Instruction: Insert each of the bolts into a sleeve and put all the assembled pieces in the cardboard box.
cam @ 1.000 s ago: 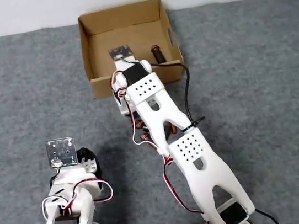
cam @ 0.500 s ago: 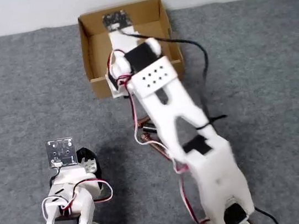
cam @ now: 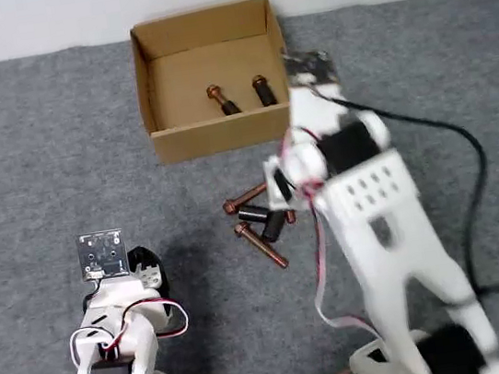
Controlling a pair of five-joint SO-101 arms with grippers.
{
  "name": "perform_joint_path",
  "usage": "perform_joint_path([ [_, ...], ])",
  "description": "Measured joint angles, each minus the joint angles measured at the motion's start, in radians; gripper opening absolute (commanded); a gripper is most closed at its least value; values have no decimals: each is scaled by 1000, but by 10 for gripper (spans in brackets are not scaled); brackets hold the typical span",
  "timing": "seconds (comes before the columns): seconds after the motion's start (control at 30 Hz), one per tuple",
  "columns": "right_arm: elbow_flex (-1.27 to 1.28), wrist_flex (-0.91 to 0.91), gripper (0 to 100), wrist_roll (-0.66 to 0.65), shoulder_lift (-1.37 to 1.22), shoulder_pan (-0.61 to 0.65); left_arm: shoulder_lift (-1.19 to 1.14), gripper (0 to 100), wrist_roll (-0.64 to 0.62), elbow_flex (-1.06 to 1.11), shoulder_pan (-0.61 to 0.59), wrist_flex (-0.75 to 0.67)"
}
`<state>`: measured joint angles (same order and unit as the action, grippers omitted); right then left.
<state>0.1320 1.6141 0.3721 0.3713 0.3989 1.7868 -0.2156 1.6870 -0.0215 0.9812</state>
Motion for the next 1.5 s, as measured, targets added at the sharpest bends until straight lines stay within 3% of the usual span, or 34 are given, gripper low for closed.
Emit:
perform_joint_path([
  [0.17, 353, -164, 8, 0, 273, -58, 0, 5, 2, 0, 15, -11],
  [0.37, 698, -270, 8, 0, 585, -126, -2, 5, 91, -75, 17, -3],
  [0.6, 882, -272, 8, 0, 885, -203, -64, 5, 103, -315, 189, 137],
  [0.8, 930, -173, 8, 0, 1079, -258, -402, 5, 91, -537, 229, 97],
  [1.1, 1007, -118, 8, 3, 1283, -331, -1091, 5, -14, -971, 400, 101],
  [1.33, 1028, -120, 8, 32, 1298, -334, -1485, 5, -78, -1289, 453, 103],
  [1.5, 1028, -120, 8, 49, 1298, -334, -1751, 6, -216, -1479, 497, 104],
])
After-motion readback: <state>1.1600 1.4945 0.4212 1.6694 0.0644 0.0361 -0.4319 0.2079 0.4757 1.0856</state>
